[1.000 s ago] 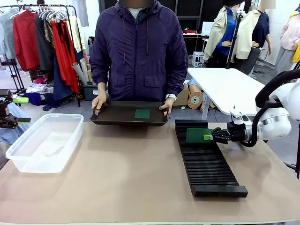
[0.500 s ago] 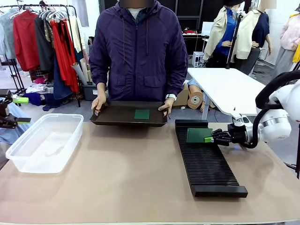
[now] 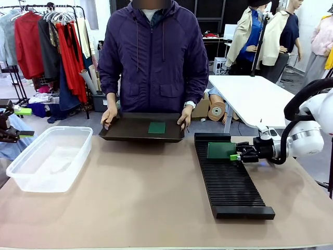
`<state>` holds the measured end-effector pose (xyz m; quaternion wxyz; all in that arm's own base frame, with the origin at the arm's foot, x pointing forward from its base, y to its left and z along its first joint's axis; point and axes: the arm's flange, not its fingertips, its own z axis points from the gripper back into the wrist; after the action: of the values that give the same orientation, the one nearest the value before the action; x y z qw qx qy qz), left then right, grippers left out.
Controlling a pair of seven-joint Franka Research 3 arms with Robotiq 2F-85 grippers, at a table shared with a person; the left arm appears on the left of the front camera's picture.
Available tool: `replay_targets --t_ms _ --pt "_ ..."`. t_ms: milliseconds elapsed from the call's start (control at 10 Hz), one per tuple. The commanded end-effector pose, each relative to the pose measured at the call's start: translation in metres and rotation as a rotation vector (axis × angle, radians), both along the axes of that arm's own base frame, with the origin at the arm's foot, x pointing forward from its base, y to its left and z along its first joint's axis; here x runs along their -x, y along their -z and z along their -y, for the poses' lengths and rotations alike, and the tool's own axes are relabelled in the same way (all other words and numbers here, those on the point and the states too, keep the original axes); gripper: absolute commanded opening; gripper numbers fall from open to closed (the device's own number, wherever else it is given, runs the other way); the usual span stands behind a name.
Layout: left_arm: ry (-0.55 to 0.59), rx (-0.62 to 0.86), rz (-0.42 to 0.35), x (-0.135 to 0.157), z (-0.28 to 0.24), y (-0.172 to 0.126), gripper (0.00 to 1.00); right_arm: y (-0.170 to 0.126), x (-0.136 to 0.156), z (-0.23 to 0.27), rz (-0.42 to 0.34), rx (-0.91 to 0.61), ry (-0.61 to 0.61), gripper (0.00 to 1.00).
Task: Sort PCBs into racks and boxes based on the side picked up.
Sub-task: If the short side of the Blank PCB is picked up, insert it into the PCB Rack ; if the long side is picked up, place it in the Organizing box, then pick up the Blank PCB handed by the Human.
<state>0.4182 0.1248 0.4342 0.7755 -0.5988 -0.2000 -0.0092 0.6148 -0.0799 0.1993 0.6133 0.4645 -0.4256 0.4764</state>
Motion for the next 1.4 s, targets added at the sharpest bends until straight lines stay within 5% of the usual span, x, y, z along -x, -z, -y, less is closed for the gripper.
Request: replay_targets --t_ms 0,1300 --pt "-0.006 0.001 -0.012 0.0 0.0 -0.002 1.0 -0.009 -0.003 -0.004 -0.019 -0.001 0.027 1.0" --pt "-0.006 0.001 -0.012 0.0 0.0 -0.002 1.0 -0.001 -0.001 0.0 0.001 -0.001 0.004 1.0"
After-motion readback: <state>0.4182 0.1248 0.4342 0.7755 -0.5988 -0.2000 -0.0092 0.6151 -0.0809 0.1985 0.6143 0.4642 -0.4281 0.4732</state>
